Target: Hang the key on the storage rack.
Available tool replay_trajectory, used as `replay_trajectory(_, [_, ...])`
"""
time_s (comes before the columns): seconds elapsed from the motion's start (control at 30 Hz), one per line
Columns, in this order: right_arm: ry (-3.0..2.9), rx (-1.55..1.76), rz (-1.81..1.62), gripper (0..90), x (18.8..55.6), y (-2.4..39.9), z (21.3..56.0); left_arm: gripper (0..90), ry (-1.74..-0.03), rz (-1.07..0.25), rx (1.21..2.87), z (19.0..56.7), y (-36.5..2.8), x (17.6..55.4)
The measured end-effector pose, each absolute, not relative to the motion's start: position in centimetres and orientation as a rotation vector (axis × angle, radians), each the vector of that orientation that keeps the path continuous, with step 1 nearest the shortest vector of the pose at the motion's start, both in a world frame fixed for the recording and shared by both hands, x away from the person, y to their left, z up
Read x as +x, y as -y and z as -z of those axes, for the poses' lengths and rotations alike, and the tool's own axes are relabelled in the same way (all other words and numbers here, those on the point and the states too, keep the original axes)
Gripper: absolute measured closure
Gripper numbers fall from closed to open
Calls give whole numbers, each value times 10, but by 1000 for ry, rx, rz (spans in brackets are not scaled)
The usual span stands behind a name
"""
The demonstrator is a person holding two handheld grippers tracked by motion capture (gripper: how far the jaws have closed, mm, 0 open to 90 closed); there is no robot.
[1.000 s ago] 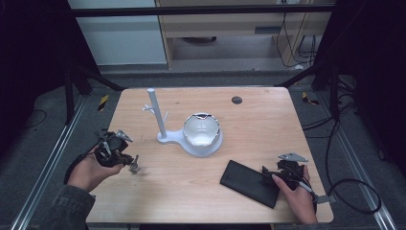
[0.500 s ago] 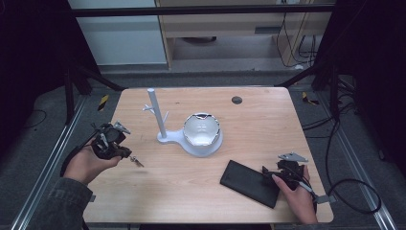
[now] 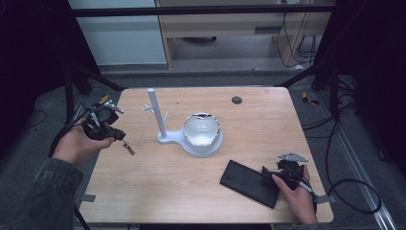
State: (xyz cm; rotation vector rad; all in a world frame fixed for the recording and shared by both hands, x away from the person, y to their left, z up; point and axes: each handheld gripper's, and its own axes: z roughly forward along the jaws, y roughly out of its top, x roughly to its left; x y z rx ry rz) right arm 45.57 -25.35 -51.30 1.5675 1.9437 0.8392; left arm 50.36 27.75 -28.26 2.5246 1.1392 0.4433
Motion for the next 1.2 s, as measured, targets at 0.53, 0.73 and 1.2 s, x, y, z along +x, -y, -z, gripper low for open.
replay_trajectory(0.53, [-1938, 1568, -847, 40, 455, 253, 513, 836, -1095, -464, 2553, 243, -266, 528])
replay_trajectory(0.73, [-1931, 1574, -851, 42, 455, 253, 513, 836, -1091, -453, 2564, 239, -260, 540])
replay_trajectory(1.2, [-1936, 1570, -852, 41, 455, 253, 513, 836, -1071, -469, 2558, 211, -247, 547])
